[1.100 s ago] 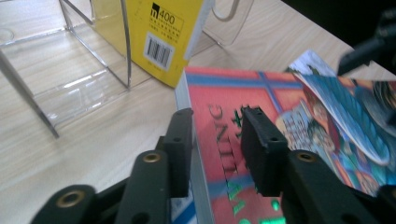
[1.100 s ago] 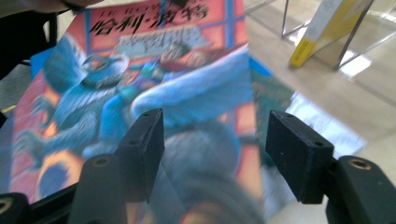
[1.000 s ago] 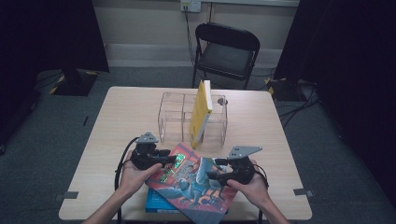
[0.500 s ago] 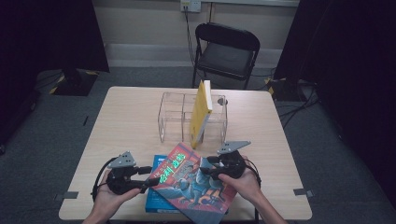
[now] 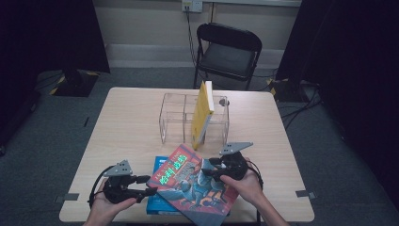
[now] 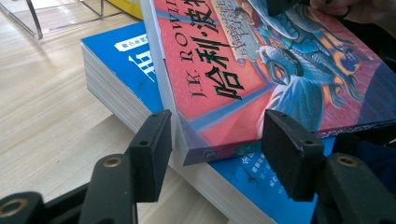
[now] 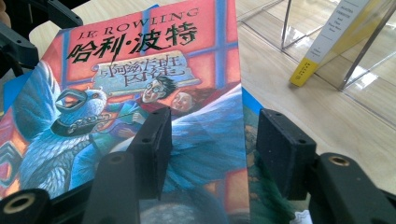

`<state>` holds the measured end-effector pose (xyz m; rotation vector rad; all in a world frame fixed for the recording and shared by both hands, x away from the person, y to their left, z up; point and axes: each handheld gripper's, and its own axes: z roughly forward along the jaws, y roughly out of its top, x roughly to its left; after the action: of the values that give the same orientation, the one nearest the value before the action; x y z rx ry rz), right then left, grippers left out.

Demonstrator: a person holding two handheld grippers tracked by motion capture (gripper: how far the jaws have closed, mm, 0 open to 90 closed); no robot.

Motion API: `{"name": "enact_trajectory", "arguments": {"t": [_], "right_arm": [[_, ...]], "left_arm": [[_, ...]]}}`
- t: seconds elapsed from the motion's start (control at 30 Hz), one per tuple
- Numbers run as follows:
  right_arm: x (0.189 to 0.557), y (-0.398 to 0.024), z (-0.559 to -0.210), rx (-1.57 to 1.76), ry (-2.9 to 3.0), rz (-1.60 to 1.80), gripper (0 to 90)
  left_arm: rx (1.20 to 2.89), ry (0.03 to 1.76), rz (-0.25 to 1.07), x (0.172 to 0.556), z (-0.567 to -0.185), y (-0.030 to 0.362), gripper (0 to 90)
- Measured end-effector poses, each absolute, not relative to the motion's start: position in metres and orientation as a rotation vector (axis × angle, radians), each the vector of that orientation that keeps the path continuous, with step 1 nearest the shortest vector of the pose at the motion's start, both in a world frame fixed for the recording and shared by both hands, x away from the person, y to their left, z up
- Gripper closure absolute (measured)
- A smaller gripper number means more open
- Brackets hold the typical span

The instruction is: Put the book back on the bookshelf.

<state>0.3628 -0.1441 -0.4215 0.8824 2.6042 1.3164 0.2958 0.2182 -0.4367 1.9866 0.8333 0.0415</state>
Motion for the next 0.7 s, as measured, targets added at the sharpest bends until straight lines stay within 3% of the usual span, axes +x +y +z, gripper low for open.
{"name": "enact_trajectory", "arguments": {"t": [0.23, 0.7], "right_arm": [[0.361, -0.146, -0.421, 0.888, 2.603, 1.318, 53.0], [0.362, -0.155, -0.42, 0.91, 2.617, 1.305, 52.2]], "left_arm": [[1.997, 0.834, 0.065, 0.3, -0.436, 0.215, 45.8], [2.008, 0.84, 0.093, 0.31, -0.434, 0.21, 46.9]]}}
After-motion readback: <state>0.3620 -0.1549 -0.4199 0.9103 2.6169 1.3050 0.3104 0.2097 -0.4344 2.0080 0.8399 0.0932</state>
